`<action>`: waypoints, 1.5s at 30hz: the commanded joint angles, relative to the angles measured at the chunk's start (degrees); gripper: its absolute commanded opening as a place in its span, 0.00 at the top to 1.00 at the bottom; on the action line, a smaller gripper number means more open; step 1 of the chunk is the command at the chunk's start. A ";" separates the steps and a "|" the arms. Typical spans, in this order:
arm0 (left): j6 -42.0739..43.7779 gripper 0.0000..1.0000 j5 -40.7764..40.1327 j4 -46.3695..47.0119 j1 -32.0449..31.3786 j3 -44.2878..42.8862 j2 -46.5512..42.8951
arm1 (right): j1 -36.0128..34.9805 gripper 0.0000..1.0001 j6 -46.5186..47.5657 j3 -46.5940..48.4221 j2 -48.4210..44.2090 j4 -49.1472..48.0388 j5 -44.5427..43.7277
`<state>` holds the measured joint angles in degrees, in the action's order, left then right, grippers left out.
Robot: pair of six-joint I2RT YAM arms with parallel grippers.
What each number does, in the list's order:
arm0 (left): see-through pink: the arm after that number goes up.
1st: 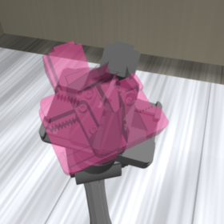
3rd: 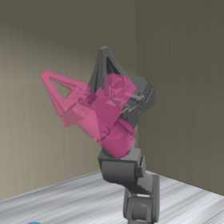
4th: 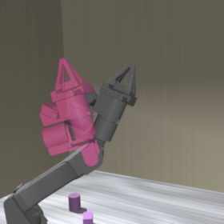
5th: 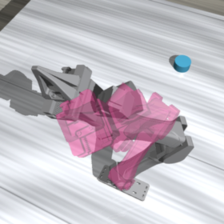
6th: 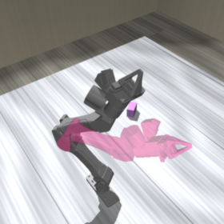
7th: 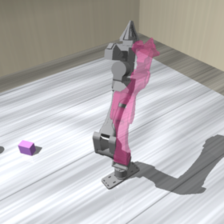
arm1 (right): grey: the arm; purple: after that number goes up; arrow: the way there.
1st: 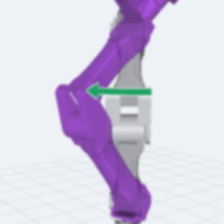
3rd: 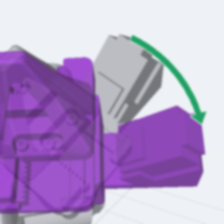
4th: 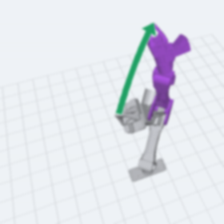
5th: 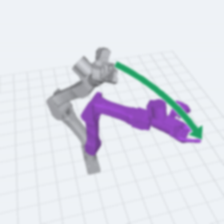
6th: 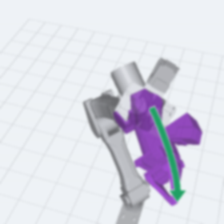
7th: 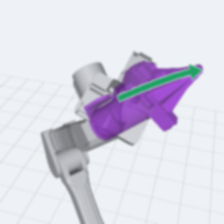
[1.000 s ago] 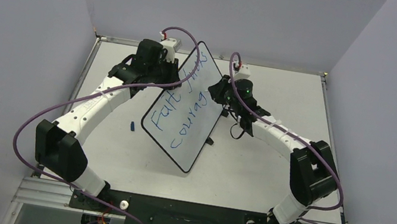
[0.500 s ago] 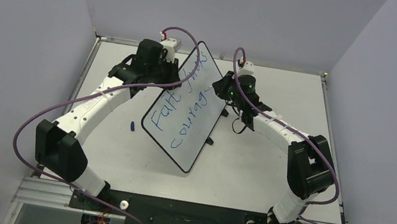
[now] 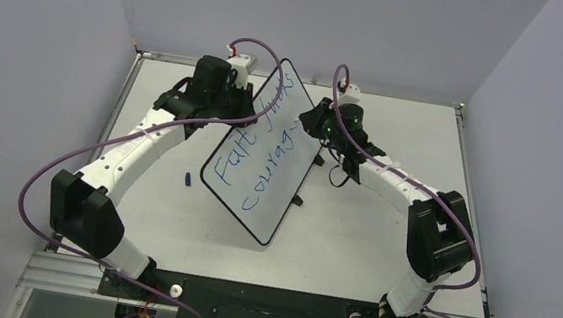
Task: Write a sentence on the whiteboard
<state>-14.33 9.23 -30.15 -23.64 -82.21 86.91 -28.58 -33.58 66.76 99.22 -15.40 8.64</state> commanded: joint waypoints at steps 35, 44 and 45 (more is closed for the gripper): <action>5.89 1.00 -4.75 3.62 0.35 -1.37 -2.18 | -2.31 1.00 -0.98 -12.08 -4.52 -7.16 0.33; 5.91 1.00 -4.65 3.66 0.34 -1.37 -2.14 | -0.24 1.00 -1.00 -11.73 -3.13 -7.36 0.45; 5.90 1.00 -4.65 3.68 0.35 -1.37 -2.11 | 0.10 1.00 -1.03 -11.56 -3.06 -7.32 0.44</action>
<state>-14.35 8.91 -30.09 -23.53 -82.21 86.89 -29.43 -34.79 54.94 95.33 -22.04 8.05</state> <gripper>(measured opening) 0.171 0.103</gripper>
